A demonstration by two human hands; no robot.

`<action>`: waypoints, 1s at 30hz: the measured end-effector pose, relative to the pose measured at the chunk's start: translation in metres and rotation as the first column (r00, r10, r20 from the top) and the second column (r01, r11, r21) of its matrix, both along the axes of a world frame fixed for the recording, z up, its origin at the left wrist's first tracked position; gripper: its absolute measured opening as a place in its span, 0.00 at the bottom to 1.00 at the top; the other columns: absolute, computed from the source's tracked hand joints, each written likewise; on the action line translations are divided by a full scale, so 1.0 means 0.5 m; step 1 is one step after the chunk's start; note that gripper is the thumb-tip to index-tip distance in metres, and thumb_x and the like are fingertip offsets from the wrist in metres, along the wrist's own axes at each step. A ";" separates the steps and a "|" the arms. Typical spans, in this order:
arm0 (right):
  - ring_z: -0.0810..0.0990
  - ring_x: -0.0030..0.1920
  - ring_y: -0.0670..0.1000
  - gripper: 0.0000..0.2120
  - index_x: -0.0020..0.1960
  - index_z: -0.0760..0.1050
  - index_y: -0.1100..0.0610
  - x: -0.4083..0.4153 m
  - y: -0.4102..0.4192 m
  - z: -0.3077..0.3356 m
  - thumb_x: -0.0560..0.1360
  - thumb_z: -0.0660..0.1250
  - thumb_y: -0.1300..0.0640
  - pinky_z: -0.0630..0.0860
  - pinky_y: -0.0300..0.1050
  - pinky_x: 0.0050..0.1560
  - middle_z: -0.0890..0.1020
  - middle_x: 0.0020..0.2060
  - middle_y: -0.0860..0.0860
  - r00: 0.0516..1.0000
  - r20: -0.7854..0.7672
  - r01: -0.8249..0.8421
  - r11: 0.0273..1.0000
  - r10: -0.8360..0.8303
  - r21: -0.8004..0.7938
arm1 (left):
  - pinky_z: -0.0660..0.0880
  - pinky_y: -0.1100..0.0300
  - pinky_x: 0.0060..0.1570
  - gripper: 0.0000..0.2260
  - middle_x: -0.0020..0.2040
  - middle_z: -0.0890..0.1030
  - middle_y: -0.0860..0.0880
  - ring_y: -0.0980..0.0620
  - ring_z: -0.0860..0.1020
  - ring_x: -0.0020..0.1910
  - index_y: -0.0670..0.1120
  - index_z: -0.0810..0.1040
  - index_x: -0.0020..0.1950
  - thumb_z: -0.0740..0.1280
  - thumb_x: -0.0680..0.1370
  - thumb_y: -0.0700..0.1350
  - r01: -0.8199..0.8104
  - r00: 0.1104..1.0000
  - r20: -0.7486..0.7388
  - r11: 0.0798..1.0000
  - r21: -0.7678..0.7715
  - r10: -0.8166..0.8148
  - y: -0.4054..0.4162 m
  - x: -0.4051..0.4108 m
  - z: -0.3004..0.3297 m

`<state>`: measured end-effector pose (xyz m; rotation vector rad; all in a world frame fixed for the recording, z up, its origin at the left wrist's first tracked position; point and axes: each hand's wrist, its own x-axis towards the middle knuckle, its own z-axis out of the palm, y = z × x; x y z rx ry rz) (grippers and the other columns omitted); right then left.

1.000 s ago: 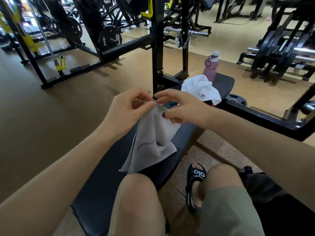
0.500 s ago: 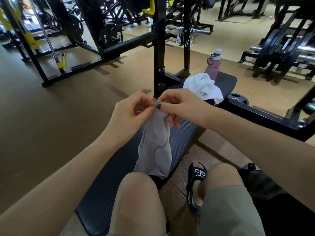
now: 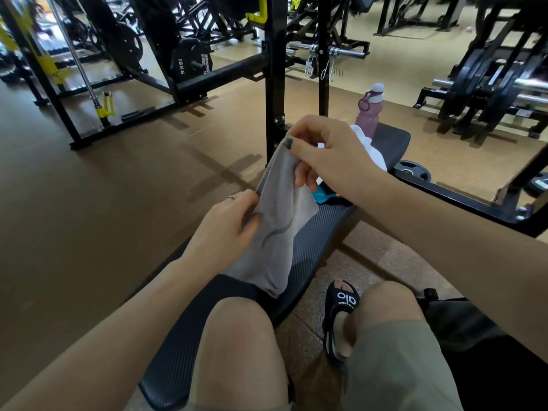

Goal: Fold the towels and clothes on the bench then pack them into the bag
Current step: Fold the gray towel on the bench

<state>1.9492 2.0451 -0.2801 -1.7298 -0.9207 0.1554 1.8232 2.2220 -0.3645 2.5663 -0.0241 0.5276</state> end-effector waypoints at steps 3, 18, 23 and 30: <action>0.81 0.27 0.53 0.06 0.53 0.75 0.66 0.009 -0.007 0.006 0.82 0.62 0.64 0.77 0.52 0.26 0.79 0.43 0.63 0.997 0.032 0.066 0.998 -0.067 0.022 | 0.66 0.63 0.36 0.08 0.40 0.70 0.57 0.57 0.72 0.37 0.49 0.68 0.45 0.64 0.82 0.42 -0.052 0.999 -0.008 0.996 0.077 0.053 0.013 -0.014 -0.042; 0.82 0.30 0.54 0.06 0.56 0.76 0.65 0.107 -0.074 -0.019 0.82 0.61 0.65 0.83 0.47 0.35 0.79 0.42 0.61 0.925 -0.058 0.377 0.926 -0.376 0.010 | 0.70 0.65 0.41 0.04 0.50 0.75 0.55 0.59 0.75 0.42 0.50 0.72 0.56 0.59 0.84 0.47 -0.155 0.982 -0.074 0.967 0.202 0.173 0.122 -0.081 -0.030; 0.85 0.35 0.57 0.06 0.50 0.75 0.58 0.125 -0.085 -0.037 0.82 0.61 0.65 0.85 0.54 0.42 0.79 0.40 0.61 0.920 -0.051 0.389 0.921 -0.390 -0.025 | 0.70 0.59 0.45 0.09 0.51 0.78 0.53 0.53 0.75 0.47 0.45 0.74 0.60 0.57 0.84 0.45 -0.199 0.977 -0.022 0.950 0.242 0.211 0.138 -0.081 0.016; 0.86 0.38 0.57 0.06 0.54 0.74 0.61 0.137 -0.101 -0.053 0.82 0.60 0.68 0.85 0.56 0.47 0.81 0.42 0.62 0.942 -0.006 0.330 0.931 -0.335 -0.154 | 0.78 0.44 0.36 0.06 0.41 0.77 0.47 0.45 0.77 0.35 0.45 0.68 0.58 0.62 0.83 0.41 -0.148 0.981 -0.054 0.896 0.418 0.187 0.150 -0.103 0.067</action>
